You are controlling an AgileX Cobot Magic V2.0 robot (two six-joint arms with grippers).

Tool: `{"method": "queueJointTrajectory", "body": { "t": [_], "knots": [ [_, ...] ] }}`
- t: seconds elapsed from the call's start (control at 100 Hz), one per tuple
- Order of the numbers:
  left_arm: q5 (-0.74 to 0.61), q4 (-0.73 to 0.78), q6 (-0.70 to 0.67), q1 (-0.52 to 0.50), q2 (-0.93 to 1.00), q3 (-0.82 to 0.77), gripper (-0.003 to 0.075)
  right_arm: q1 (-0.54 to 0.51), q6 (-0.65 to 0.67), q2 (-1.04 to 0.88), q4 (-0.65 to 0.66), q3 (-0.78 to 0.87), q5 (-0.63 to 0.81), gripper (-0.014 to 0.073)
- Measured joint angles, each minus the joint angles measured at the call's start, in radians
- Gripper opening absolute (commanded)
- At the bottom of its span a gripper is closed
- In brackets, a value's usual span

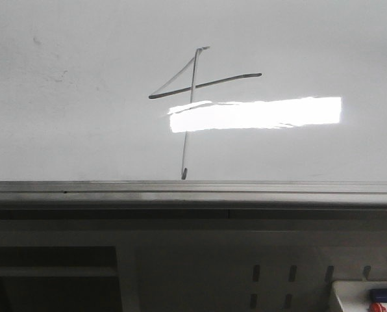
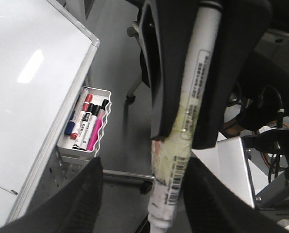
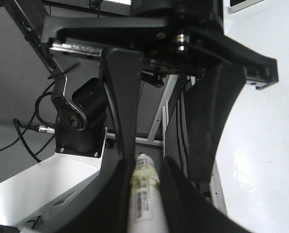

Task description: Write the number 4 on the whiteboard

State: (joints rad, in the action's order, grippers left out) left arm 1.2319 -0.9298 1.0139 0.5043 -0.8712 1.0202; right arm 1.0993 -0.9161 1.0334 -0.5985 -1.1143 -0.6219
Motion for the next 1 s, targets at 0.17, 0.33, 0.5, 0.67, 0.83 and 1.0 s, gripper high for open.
{"method": "queueJointTrajectory", "body": {
  "t": [0.17,0.33,0.5,0.67,0.83,1.0],
  "knots": [
    [0.013,-0.005,0.000,0.000,-0.005,0.000,0.0344,0.004,0.000,0.002,-0.002,0.000,0.012,-0.0045],
    [0.015,-0.005,0.000,0.000,-0.006,0.000,0.0306,0.004,0.000,0.002,-0.002,0.000,0.017,-0.0045],
    [0.020,-0.009,0.000,0.000,-0.012,0.000,0.0216,0.004,0.000,0.002,-0.002,0.000,0.026,-0.0045],
    [0.034,-0.020,0.000,0.000,-0.028,0.000,0.0148,0.004,-0.002,0.002,0.011,0.000,0.026,-0.0045],
    [0.048,-0.026,0.009,0.002,-0.043,0.000,0.0024,0.004,-0.002,0.002,0.019,0.000,0.024,-0.0043],
    [0.067,-0.030,0.033,0.004,-0.047,0.002,-0.0020,0.004,-0.002,0.002,0.002,0.000,0.009,0.0106]
  ]
}}
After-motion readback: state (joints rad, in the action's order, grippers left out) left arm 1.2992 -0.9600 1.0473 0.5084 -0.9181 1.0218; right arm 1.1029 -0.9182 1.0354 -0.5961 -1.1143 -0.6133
